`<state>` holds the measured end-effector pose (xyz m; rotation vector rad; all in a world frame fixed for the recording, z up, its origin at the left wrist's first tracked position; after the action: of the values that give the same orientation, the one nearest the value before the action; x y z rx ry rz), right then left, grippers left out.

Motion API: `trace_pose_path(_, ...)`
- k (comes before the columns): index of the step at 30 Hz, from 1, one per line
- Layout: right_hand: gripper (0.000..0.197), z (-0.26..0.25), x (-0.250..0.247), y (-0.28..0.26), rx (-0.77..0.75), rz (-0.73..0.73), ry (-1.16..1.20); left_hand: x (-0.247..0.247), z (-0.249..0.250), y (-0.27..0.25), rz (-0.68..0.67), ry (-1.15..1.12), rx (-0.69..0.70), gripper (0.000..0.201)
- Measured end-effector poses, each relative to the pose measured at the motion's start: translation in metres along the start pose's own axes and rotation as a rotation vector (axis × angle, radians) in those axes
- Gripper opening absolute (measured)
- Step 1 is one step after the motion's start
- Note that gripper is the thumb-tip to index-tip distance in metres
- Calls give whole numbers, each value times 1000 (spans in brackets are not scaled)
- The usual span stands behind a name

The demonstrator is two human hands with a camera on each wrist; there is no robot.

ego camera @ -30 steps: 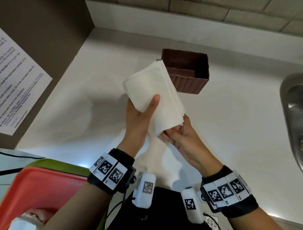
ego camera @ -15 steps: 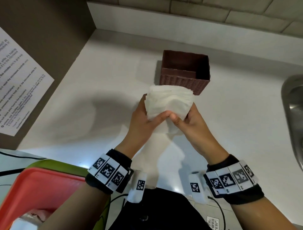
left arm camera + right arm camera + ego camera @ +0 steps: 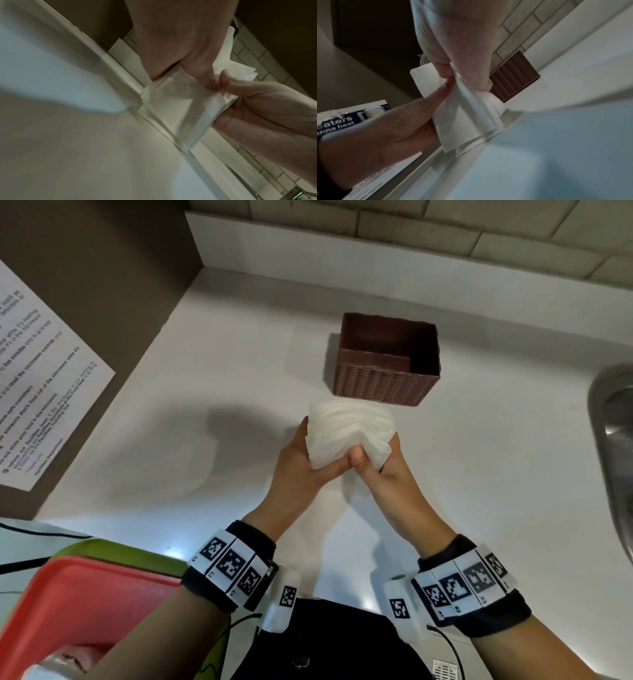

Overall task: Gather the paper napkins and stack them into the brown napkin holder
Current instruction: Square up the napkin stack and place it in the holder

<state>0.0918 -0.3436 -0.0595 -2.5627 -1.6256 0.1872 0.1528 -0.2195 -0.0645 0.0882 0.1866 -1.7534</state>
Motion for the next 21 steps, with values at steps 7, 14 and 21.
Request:
trace_pose_path(7, 47, -15, -4, 2, 25, 34, -75, -9, 10, 11, 47, 7, -70, 38)
trace_pose_path(14, 41, -30, 8, 7, 371, -33, 467, 9, 53, 20, 130, -602, -293, 37)
trace_pose_path(21, 44, -48, -21, 33, 103, 107, 259, 13, 53, 31, 170, -623, -338, 49)
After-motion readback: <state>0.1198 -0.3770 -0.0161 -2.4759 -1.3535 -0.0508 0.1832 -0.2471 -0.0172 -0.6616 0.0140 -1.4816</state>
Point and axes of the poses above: each hand's wrist, its own y-axis towards the middle knuckle, its own x-axis out of the palm, z = x × y, the point moved 5 cm from there along y, towards the middle knuckle, and after that the axes turned 12 degrees about z, right-handed, at the moved point
